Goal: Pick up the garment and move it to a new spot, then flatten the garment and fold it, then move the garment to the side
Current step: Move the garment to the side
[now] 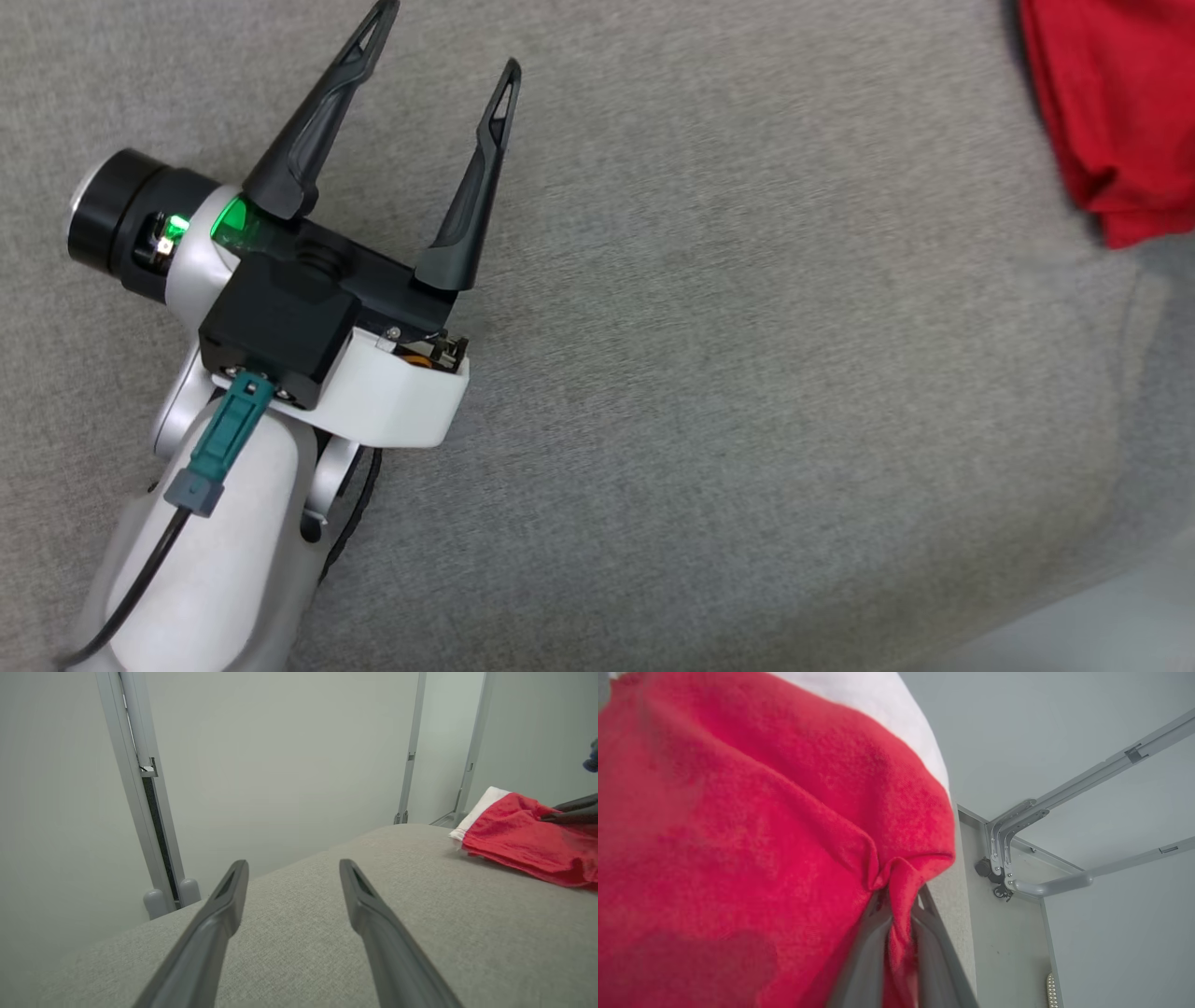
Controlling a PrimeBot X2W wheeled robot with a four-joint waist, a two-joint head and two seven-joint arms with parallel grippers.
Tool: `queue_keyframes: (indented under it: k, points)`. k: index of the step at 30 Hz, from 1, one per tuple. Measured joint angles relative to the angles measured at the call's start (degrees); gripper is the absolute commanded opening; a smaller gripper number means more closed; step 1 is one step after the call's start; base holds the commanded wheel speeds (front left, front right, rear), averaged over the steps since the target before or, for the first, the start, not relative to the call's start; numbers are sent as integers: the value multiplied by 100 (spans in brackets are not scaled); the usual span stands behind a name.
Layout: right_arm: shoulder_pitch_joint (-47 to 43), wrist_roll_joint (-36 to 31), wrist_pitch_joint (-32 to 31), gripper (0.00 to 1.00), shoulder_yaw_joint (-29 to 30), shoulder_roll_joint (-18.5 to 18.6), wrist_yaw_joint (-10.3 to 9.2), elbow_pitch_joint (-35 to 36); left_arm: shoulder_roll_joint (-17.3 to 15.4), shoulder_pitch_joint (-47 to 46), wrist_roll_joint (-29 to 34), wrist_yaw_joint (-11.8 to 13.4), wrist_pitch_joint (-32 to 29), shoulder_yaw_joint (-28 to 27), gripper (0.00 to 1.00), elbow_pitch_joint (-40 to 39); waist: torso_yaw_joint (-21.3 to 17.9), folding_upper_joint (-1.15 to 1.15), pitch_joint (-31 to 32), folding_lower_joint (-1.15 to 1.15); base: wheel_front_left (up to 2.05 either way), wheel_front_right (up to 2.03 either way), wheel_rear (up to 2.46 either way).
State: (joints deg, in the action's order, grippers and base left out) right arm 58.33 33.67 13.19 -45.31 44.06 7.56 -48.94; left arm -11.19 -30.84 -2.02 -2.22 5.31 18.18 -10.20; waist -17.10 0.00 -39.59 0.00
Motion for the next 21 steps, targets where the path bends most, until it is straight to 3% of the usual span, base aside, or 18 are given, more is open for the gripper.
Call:
queue_keyframes:
  k: [1, 2, 3, 4, 14, 21]
  points:
    - [98, -8, -1, 0, -2, 24, 0, -52, 0, -41, -1, -1, 3, 4, 100, -5, 43, 0, -79, 0, 0, 0, 0]
    - [180, -8, -3, 32, -2, 35, 0, -132, 0, -79, 0, -7, 12, 13, 100, -2, 88, 0, -154, 0, 0, 0, 0]
    - [253, -23, -2, 79, 11, 41, 0, -254, 0, -118, 3, -7, 25, 15, 100, 7, 131, 0, -220, 0, 0, 0, 0]
    - [316, -31, 1, 100, 59, 40, 0, -372, 1, -148, 9, -7, 32, 21, 100, 18, 173, 0, -277, 0, 0, 0, 0]
    - [54, 687, 147, 100, 824, -504, -1, -1225, 1, -67, -68, 57, 248, 29, 100, 367, 263, 0, -118, 0, 0, 0, 0]
    - [-1035, 651, 178, 100, 2011, -956, -1, -261, -23, 508, -303, 232, 391, -127, 100, 610, 99, 0, 518, 0, 0, 0, 0]
